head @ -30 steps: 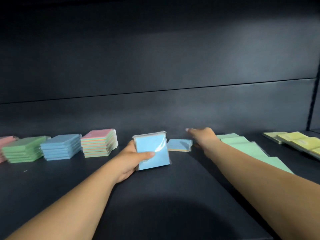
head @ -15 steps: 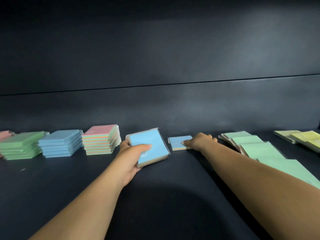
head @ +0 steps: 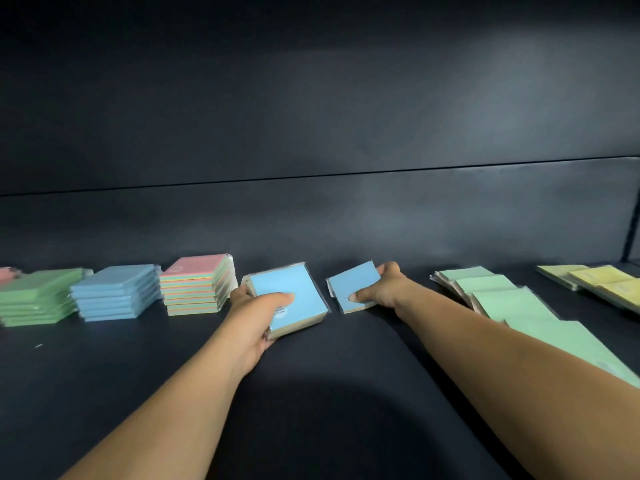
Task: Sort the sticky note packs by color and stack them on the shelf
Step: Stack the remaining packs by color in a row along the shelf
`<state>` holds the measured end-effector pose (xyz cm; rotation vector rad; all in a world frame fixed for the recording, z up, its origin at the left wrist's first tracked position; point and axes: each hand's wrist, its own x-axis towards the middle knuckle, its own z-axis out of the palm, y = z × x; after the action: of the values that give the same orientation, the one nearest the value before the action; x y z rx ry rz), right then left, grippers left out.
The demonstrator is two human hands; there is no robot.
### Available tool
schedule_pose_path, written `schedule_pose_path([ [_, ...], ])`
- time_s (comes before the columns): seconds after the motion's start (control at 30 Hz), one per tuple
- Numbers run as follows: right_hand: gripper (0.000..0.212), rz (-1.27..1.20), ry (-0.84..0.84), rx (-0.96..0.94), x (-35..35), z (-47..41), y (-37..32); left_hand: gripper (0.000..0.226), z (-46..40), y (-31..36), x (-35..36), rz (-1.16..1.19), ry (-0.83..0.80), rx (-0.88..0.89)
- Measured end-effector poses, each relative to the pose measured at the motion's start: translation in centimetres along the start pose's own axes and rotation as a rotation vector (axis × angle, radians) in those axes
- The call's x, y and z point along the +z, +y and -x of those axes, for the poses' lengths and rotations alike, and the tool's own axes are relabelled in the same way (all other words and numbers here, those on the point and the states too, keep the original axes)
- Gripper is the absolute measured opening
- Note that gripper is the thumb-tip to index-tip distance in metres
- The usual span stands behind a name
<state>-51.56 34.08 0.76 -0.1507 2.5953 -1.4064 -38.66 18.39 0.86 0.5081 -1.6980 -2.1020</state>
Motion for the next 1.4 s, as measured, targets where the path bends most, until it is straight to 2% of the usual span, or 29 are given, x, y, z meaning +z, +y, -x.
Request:
schedule_pose_path([
  [0.07, 0.053, -0.217, 0.018, -0.080, -0.3, 0.5, 0.4, 0.051, 0.0, 0.0, 0.0, 0.005, -0.001, 0.000],
  [0.13, 0.044, -0.423, 0.039, -0.122, -0.9, 1.6, 0.3, 0.050, 0.2, 0.0, 0.0, 0.010, -0.001, 0.002],
  [0.2, 0.041, -0.652, -0.025, -0.123, -1.6, 2.7, -0.3, 0.048, 0.3, 0.0, 0.1, 0.000, -0.010, 0.009],
  [0.3, 0.042, -0.809, -0.159, -0.185, -2.2, 4.6, -1.0, 0.048, 0.6, 0.2, 0.4, 0.018, -0.023, 0.007],
  [0.5, 0.045, -0.752, -0.254, -0.282, 0.3, 7.1, -1.4, 0.035, 1.5, 0.2, 1.1, 0.037, -0.060, -0.026],
  [0.63, 0.044, -0.688, -0.275, -0.338, 1.0, 7.9, -1.4, 0.047, 1.8, 0.1, 1.4, 0.021, -0.097, -0.006],
  [0.7, 0.044, -0.695, -0.333, -0.354, 1.2, 8.2, -1.5, 0.045, 2.1, 0.2, 1.6, 0.006, -0.126, 0.006],
  [0.8, 0.025, -0.758, -0.378, -0.308, 0.7, 8.5, -2.0, 0.043, 2.2, 0.4, 1.5, -0.004, -0.154, 0.017],
  [0.87, 0.012, -0.714, -0.306, -0.311, 0.1, 8.4, -2.2, 0.046, 2.1, 0.5, 1.3, -0.007, -0.175, 0.036],
  [1.0, 0.027, -0.653, -0.180, -0.276, -1.0, 8.1, -2.3, 0.054, 2.4, 0.1, 1.2, -0.166, -0.174, 0.144],
  [1.1, 0.027, -0.743, -0.173, -0.207, -1.9, 8.2, -2.3, 0.059, 2.5, -0.1, 1.2, -0.316, -0.194, 0.228],
  [1.2, 0.025, -0.817, -0.196, -0.192, -2.4, 8.4, -2.3, 0.056, 2.7, -0.1, 1.2, -0.357, -0.206, 0.263],
  [1.33, 0.003, -0.891, -0.151, -0.231, -2.4, 8.6, -2.6, 0.057, 2.9, -0.1, 1.4, -0.440, -0.217, 0.303],
  [1.4, 0.015, -0.967, -0.149, -0.283, -2.4, 8.7, -2.7, 0.056, 3.0, -0.2, 1.5, -0.423, -0.227, 0.303],
])
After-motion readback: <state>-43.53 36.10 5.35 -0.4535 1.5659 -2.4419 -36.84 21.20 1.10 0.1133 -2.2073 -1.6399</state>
